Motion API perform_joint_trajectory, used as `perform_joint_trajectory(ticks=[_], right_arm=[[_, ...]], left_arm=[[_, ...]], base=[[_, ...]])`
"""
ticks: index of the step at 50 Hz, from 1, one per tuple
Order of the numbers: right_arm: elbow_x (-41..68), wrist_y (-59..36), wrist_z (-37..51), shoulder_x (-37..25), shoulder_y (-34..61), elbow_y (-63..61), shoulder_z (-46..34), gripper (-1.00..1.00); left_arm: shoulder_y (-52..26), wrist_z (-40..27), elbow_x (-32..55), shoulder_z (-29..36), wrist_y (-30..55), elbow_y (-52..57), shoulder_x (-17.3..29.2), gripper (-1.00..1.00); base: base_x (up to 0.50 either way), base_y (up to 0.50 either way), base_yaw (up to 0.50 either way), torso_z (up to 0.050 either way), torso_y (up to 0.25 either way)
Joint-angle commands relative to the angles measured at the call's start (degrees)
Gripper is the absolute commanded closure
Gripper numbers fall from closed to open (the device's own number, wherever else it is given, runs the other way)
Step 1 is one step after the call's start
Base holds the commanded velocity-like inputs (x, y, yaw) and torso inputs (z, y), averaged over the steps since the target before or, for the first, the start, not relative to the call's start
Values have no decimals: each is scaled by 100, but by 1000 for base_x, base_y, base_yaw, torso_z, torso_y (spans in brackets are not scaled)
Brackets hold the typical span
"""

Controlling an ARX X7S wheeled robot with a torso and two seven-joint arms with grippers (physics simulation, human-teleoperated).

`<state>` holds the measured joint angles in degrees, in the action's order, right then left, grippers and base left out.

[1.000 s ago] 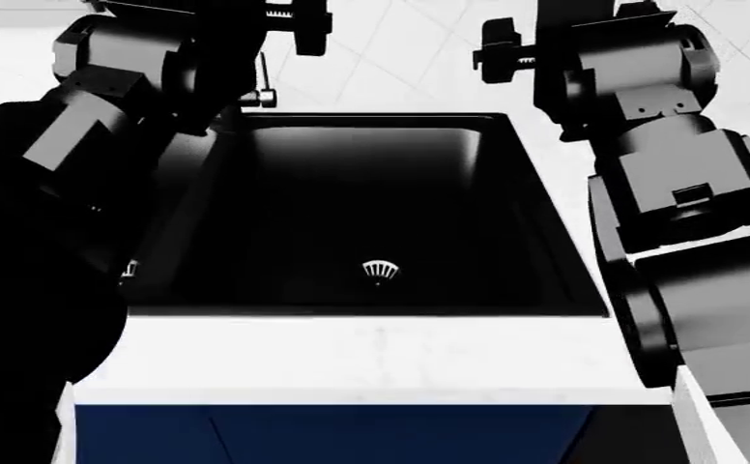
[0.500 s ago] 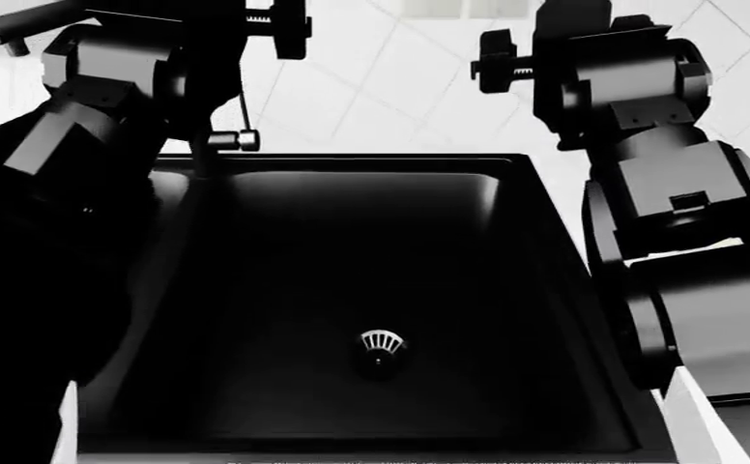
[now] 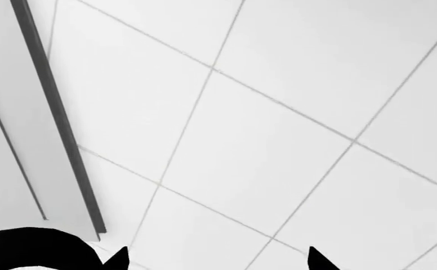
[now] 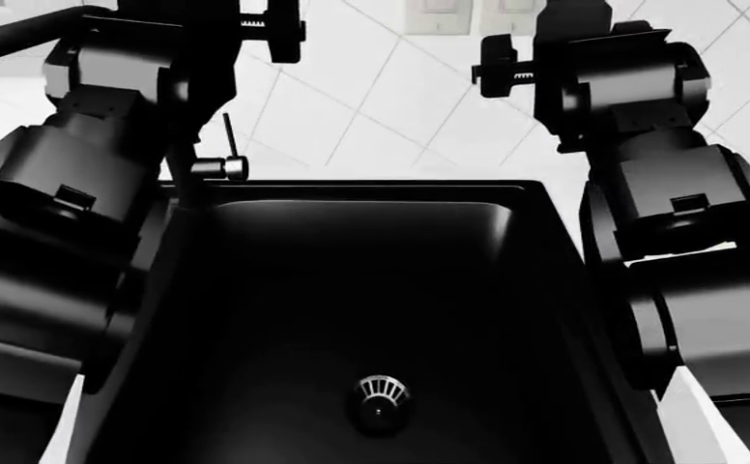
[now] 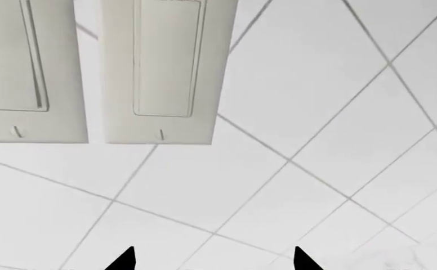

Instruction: Pick the brussel sprout from the counter and place it in the sink. Then turn on the sink faucet.

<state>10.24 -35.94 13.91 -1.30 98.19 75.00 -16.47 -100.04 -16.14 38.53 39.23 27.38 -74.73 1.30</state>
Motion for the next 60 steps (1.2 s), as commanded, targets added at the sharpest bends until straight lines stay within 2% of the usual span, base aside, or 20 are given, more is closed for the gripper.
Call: perform_joint_trajectory(ticks=[1, 8, 18, 24, 31, 55, 60], right_arm=[[-241, 72, -147, 115, -74, -3, 246, -100], [-296, 74, -171, 116, -89, -3, 277, -100], [-343, 91, -188, 114, -143, -3, 324, -100], [-242, 112, -160, 121, -184, -3, 225, -100], [-336, 159, -168, 107, -283, -3, 330, -100], [-416, 58, -247, 114, -289, -3, 532, -100], [-534, -477, -296, 118, 41, -4, 486, -100]], left_arm=[[174, 197, -932, -882, -3, -24, -120, -100], [487, 181, -1673, -1725, 62, -25, -126, -100], [972, 64, -1150, -1173, -198, -24, -128, -100], [1168, 55, -1503, -1448, -255, -25, -127, -100], [1361, 179, -1228, -1169, -338, -25, -128, -100], [1395, 242, -1158, -1059, -356, -25, -128, -100], [1311, 255, -1183, -1059, -329, -25, -128, -100]], base=[[0, 0, 0, 0, 0], [0, 0, 0, 0, 0], [0, 0, 0, 0, 0], [0, 0, 0, 0, 0], [0, 0, 0, 0, 0], [0, 0, 0, 0, 0], [0, 0, 0, 0, 0]])
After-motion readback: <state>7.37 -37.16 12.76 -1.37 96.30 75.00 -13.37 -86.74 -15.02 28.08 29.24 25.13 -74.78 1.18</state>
